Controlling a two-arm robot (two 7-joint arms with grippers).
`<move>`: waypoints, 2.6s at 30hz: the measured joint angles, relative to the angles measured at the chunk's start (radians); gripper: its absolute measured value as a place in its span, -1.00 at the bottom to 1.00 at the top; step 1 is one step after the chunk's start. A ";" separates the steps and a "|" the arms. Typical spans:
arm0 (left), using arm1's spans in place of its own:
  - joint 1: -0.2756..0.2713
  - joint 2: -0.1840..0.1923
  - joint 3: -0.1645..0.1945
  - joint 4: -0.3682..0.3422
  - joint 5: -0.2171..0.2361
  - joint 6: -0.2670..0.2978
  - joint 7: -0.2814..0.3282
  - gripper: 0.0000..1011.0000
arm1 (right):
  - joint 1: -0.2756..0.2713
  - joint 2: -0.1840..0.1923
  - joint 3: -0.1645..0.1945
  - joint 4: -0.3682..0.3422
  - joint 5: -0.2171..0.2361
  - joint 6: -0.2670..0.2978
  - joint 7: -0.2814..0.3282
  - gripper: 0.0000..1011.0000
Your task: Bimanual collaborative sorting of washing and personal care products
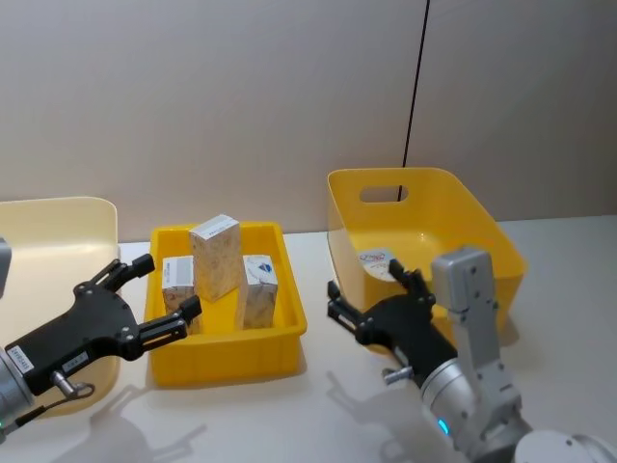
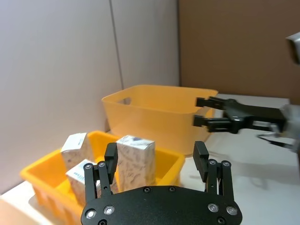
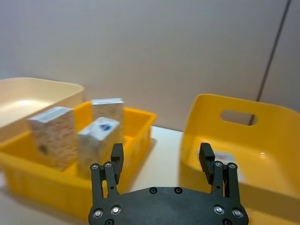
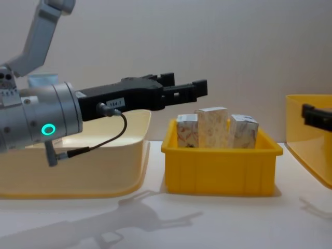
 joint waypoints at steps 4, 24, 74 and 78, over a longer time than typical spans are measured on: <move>0.015 0.001 -0.001 -0.017 0.020 0.005 0.041 0.98 | -0.037 0.012 -0.024 -0.037 0.045 -0.011 0.025 0.98; 0.114 0.011 -0.006 -0.123 0.153 0.037 0.309 0.99 | -0.071 0.023 -0.045 -0.068 0.085 -0.020 0.047 0.98; 0.263 0.024 -0.015 -0.283 0.355 0.085 0.714 0.98 | 0.172 -0.060 -0.090 0.137 0.068 0.088 0.128 0.98; 0.263 0.024 -0.014 -0.283 0.355 0.085 0.714 0.98 | 0.199 -0.073 -0.095 0.171 0.070 0.098 0.138 0.98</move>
